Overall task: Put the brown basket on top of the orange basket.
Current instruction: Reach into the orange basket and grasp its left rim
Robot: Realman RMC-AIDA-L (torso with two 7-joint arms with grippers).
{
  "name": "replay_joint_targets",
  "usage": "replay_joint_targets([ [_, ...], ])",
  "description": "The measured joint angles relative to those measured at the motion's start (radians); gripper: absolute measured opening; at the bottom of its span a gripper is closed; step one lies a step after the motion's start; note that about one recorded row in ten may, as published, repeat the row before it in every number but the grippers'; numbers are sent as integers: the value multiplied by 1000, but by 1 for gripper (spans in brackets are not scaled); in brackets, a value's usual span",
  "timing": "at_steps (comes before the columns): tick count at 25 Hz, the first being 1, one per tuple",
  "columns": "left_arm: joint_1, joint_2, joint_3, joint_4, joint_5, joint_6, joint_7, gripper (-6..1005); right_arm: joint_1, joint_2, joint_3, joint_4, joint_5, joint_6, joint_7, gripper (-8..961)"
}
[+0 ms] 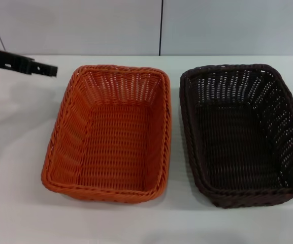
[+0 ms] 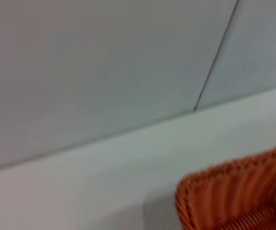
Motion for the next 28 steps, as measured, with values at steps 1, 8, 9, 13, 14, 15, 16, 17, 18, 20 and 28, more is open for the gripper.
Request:
replay_joint_targets([
  [1,0,0,0,0,0,0,0,755,0,0,0,0,0,0,0,662],
  [8,-61,-66,-1,76,179,137,-117,744,1,-1,0,-12,0,-32,-2,662],
  [9,-66,-71,-1,73,198,142,-127,742,1,-1,0,-12,0,-33,-3,662],
  [13,-84,-89,0,49,268,167,-157,736,2,-1,-1,-12,0,-40,-4,662],
  [14,-86,-95,-1,46,287,168,-163,734,3,-1,-2,-13,0,-42,-4,662],
  [15,-87,-108,-5,38,311,168,-169,733,4,-1,-4,-13,0,-43,-4,662],
  [16,-87,-113,-8,31,317,169,-170,731,5,-1,-6,-13,0,-44,-4,662],
  [17,-87,-113,-8,31,317,169,-170,730,6,-1,-7,-14,0,-44,-4,662],
  [18,-87,-115,-11,22,317,170,-171,728,7,-1,-8,-14,0,-44,-4,662],
  [20,-87,-117,-16,3,316,171,-173,725,10,-1,-9,-14,-1,-45,-5,662],
  [28,-88,-122,-13,-67,314,153,-179,712,18,-2,-13,-16,-8,-45,-5,661],
])
